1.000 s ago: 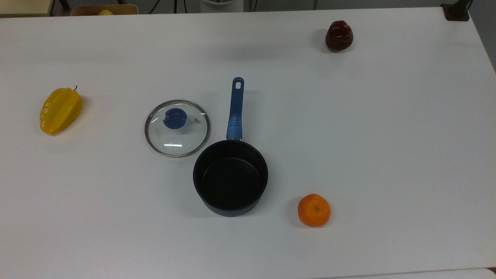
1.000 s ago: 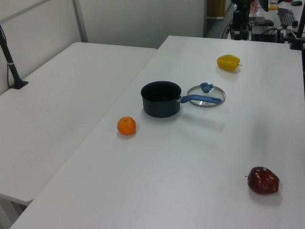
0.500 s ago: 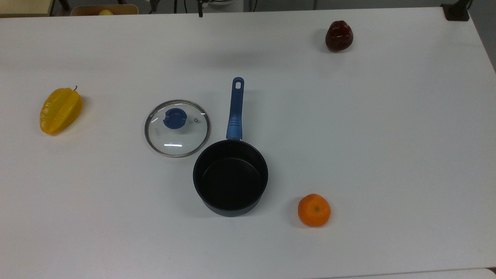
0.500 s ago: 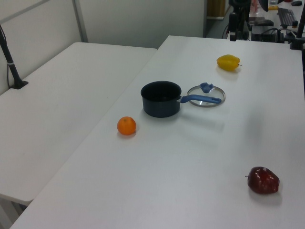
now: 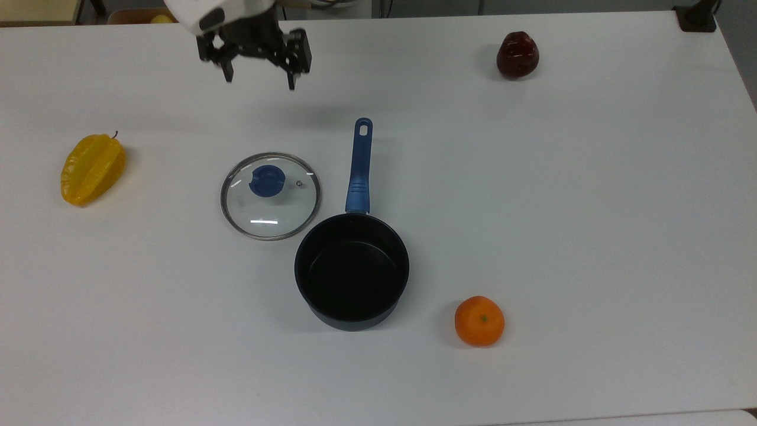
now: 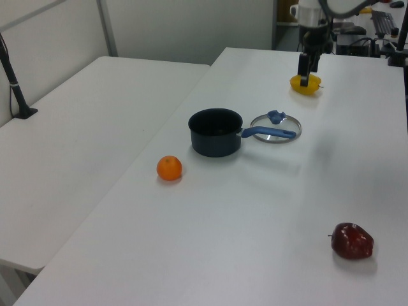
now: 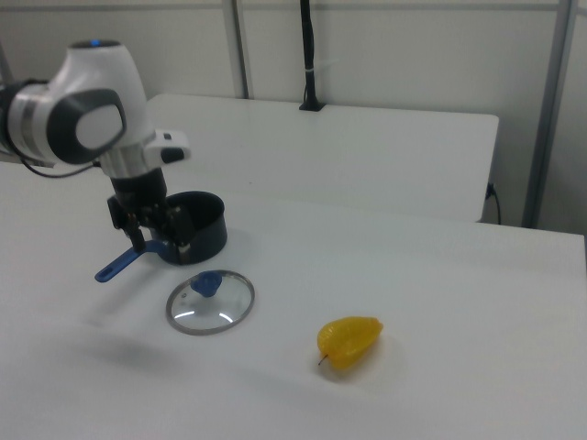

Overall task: Close lid
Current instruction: 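Move the gripper down over the blue knob of the glass lid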

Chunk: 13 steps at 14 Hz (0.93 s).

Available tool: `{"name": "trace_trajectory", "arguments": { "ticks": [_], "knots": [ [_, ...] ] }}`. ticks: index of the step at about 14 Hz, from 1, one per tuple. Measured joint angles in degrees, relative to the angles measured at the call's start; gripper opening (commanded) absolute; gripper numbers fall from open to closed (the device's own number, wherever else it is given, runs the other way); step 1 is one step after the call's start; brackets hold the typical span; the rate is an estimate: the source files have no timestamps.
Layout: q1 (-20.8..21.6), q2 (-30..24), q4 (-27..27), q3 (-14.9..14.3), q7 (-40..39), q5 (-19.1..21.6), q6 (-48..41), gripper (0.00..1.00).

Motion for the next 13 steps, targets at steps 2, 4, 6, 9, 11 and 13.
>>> {"name": "trace_trajectory", "arguments": {
  "ticks": [2,4,6,9,11,13],
  "knots": [
    [-0.3,3.8,-3.4,0.0,0.0,-0.1,11.2,1.00],
    [-0.4,6.4,-6.5,0.0,-0.1,-0.1,22.1,1.00],
    [-0.4,7.9,-8.5,0.0,-0.2,-0.1,29.7,1.00],
    [-0.4,9.7,-9.7,0.0,-0.6,-0.1,37.9,0.96],
    [-0.4,10.8,-10.8,0.0,-0.7,-0.1,43.1,0.96],
    [-0.4,11.4,-12.6,0.0,-0.7,-0.1,46.3,0.95]
  ]
}}
